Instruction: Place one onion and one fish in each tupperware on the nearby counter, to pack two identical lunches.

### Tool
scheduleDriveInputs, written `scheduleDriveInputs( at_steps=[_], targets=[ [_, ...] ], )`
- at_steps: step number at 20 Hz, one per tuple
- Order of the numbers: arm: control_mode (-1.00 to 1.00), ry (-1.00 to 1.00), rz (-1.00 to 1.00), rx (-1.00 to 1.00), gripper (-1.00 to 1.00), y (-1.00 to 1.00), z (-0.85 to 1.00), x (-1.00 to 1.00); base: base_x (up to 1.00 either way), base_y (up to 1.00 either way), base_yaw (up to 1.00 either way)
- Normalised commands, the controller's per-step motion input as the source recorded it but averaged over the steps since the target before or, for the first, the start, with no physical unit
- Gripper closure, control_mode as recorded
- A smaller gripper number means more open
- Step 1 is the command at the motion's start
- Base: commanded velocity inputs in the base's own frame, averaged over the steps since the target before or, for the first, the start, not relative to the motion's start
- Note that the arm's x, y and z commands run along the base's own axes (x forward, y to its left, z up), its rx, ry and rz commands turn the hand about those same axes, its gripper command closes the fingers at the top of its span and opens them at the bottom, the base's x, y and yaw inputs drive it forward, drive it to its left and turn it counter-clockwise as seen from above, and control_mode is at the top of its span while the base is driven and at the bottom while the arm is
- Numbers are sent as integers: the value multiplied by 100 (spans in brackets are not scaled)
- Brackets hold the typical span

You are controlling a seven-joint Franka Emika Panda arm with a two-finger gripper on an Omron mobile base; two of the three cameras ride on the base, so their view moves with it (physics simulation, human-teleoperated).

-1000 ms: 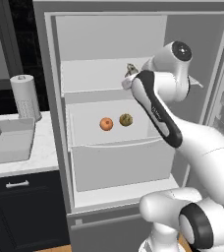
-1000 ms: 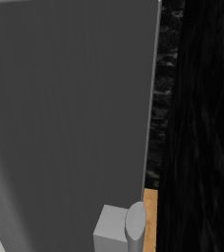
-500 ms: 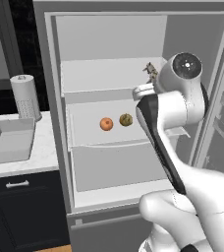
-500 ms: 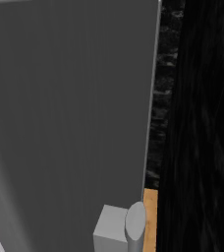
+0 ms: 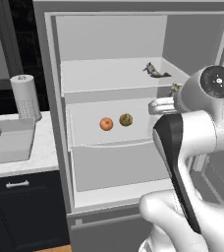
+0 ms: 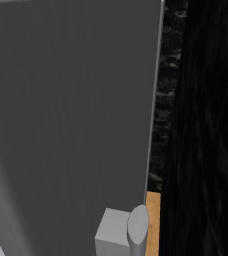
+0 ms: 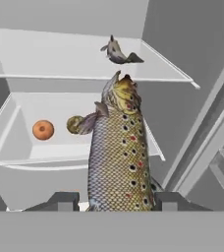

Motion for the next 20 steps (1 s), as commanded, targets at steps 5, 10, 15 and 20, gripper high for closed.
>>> scheduleDriveInputs(
  at_steps=[5, 10, 15, 20],
  targets=[
    [-100, -6, 0, 5, 100, 11, 0, -58, 0, 0, 0],
    [100, -1, 0, 3, 100, 41, 0, -25, -7, 9, 0],
    [100, 0, 0, 0, 100, 0, 0, 0, -30, 93, 0],
    [100, 0, 0, 0, 100, 0, 0, 0, -6, 100, 0]
  ],
)
